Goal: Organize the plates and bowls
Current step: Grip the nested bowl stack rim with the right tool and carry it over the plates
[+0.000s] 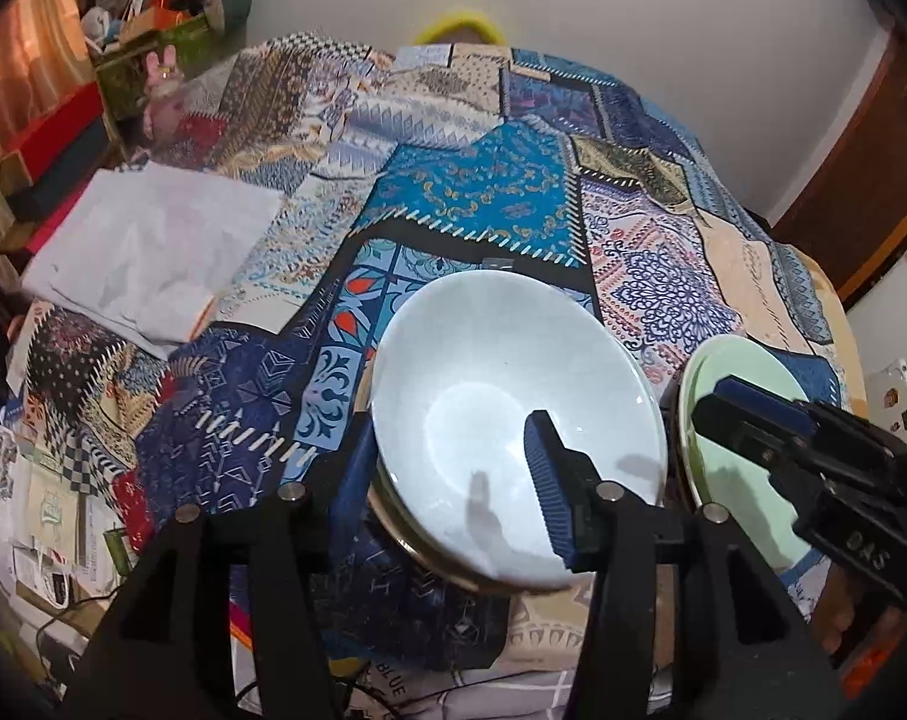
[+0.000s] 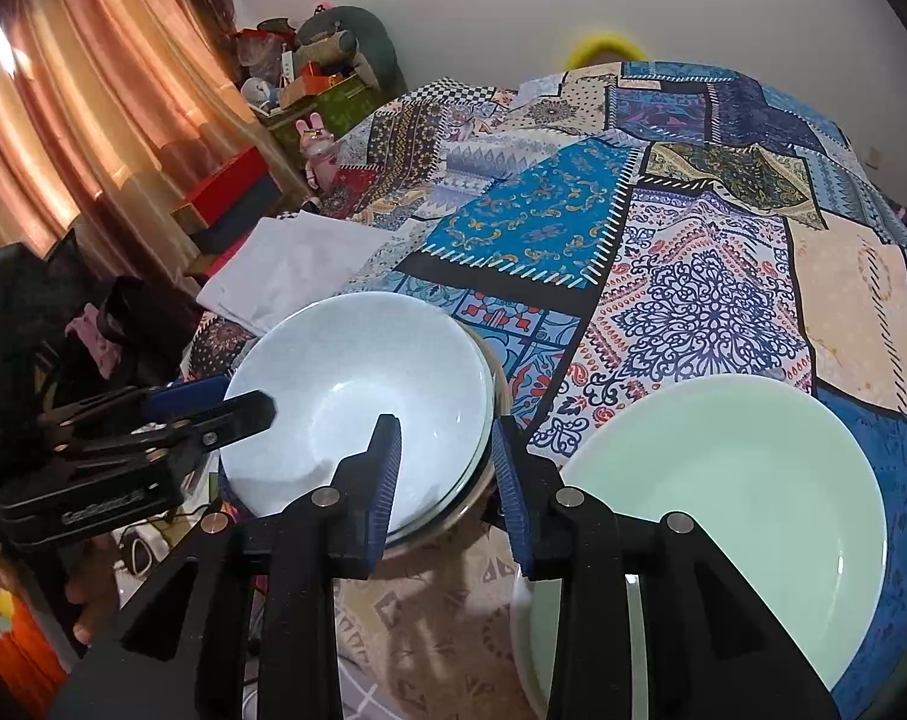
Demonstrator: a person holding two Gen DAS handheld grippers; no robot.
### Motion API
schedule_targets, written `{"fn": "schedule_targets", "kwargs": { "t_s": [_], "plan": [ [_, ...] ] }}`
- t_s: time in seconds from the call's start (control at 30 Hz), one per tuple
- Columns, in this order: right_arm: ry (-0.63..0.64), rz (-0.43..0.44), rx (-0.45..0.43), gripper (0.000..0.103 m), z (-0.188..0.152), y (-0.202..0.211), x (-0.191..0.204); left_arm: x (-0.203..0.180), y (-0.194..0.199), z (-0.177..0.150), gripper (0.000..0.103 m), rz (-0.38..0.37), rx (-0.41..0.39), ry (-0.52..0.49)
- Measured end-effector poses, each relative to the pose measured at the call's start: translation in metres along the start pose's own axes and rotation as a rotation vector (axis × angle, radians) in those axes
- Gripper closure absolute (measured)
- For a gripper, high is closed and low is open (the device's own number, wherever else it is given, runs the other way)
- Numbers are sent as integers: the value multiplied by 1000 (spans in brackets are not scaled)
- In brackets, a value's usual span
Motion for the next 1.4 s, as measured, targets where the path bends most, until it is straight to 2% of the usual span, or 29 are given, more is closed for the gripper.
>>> {"fn": "schedule_targets", "kwargs": {
  "t_s": [0.13,0.27,0.37,0.67,0.93,1.07,1.3,1.4],
  "plan": [
    [-3,8,8,67,-2,-2,0,2,10,-6,42,-3,-31,-18],
    [-17,6,12,58,-3,-7,0,14,13,-11,41,-5,-65,7],
    [-19,3,22,58,-2,-14,1,23,5,-10,41,8,-73,22],
    [-42,-13,49,58,3,-35,-2,34,-31,-14,40,-52,-2,49],
    [-40,-12,95,58,2,-52,1,38,-50,-18,40,-73,7,59],
    [-16,-15,113,56,0,-57,5,41,-60,-21,46,-121,47,70],
    [-39,8,148,57,-2,-69,3,40,-60,-27,52,-138,38,74],
    [-39,-11,140,58,-2,-70,2,36,-60,-24,61,-165,48,81]
  ]
}}
Point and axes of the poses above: each gripper's, at about its wrist camera, not at the fingertips, and y roughly against the way its jaws point, x to its left, z to its top, the point moved 6 cm from there along -y, roughly the way its jaws point, and after that the axes turned 9 degrees about x, right-handed, at the moved point
